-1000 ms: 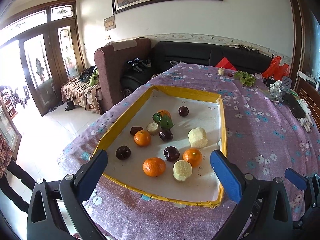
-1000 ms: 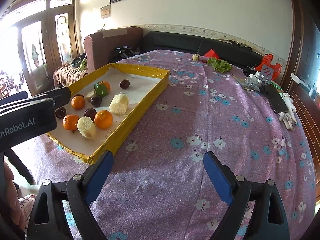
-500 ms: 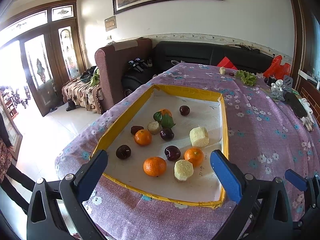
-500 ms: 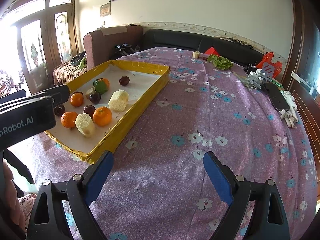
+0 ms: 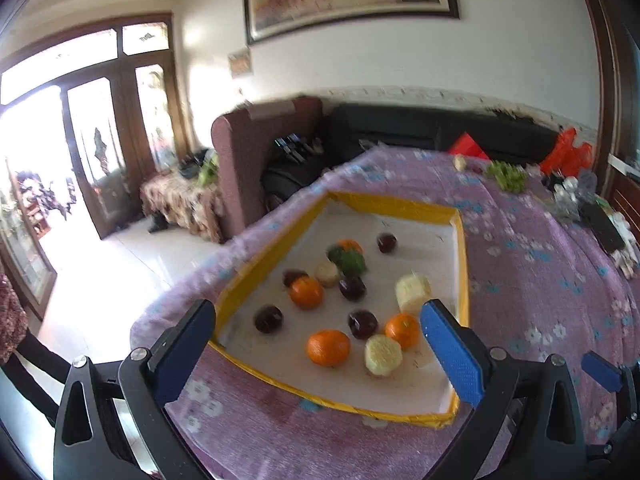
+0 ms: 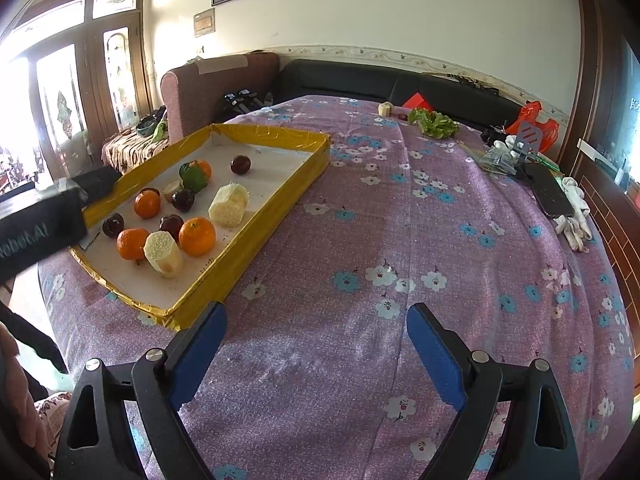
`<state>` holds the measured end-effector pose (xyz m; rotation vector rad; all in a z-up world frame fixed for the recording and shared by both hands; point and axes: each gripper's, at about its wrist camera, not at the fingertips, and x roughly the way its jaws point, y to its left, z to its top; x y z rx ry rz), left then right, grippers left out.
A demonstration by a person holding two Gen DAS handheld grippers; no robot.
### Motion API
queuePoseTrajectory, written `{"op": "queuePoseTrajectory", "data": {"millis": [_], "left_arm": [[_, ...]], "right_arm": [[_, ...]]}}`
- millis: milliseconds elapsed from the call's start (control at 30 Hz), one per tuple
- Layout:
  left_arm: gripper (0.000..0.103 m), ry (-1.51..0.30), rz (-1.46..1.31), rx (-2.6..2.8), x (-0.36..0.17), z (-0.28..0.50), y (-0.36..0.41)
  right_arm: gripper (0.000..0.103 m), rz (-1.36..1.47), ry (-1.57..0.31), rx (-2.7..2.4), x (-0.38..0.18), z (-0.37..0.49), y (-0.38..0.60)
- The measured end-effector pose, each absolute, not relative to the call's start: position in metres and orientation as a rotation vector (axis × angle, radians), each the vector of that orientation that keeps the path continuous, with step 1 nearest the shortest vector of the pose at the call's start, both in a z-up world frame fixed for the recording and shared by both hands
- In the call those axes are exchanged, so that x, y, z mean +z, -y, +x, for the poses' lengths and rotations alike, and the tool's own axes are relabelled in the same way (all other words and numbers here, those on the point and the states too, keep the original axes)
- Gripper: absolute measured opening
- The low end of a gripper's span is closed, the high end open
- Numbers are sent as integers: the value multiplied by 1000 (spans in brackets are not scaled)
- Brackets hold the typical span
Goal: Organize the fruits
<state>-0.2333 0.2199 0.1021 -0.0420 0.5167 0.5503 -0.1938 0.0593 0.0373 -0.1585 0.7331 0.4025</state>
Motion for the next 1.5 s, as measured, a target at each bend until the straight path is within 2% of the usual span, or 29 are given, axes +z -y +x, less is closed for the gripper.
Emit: {"op": "queuePoseTrajectory", "data": {"millis": [200, 300, 833, 1500], "left_arm": [[103, -148, 33, 646, 140, -287, -198], [103, -66, 71, 632, 138, -304, -185], [103, -444, -109, 495, 111, -262, -221], [103, -572, -189, 474, 95, -251, -238]], "right_arm": [[94, -172, -696, 408, 44, -200, -61], [94, -181, -685, 414, 45, -203, -64], [94, -225, -669, 440, 46, -211, -71], [95, -269, -685, 476, 40, -216, -90]]}}
